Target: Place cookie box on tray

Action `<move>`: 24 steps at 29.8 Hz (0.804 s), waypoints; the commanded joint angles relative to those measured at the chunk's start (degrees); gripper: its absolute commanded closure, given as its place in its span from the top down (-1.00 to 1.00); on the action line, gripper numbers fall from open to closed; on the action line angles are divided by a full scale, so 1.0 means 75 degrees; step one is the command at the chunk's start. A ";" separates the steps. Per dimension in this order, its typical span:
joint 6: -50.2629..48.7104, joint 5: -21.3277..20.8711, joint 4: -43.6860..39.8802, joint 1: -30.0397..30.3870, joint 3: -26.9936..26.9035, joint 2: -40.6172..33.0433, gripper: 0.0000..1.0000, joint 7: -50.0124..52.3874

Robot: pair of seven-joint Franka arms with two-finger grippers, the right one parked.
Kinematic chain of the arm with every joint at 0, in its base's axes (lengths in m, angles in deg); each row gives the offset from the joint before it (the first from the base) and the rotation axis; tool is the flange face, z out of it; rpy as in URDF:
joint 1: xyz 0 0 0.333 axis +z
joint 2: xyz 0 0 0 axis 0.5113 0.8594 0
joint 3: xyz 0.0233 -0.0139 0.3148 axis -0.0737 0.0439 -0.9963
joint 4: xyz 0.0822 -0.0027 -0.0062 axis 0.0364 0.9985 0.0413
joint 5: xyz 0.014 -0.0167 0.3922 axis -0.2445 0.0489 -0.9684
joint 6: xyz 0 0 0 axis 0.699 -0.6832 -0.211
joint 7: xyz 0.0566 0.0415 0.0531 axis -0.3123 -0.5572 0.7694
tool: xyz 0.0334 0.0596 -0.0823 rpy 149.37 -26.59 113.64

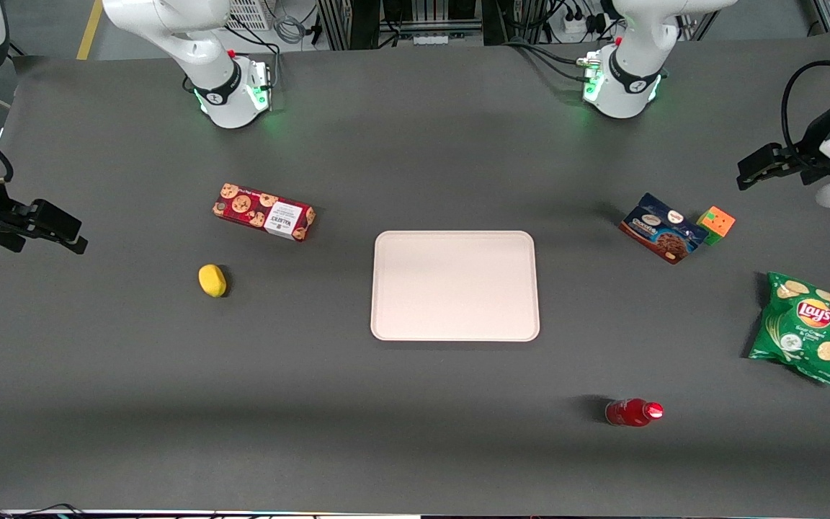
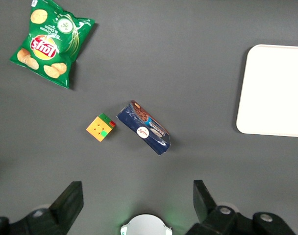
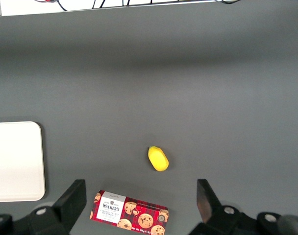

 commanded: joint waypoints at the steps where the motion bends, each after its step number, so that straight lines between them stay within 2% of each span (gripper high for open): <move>1: -0.0077 -0.0026 -0.0138 -0.0038 0.0020 -0.0071 1.00 -0.0097; 24: -0.0054 0.0243 -0.0325 0.0032 -0.0061 -0.0106 1.00 -0.0108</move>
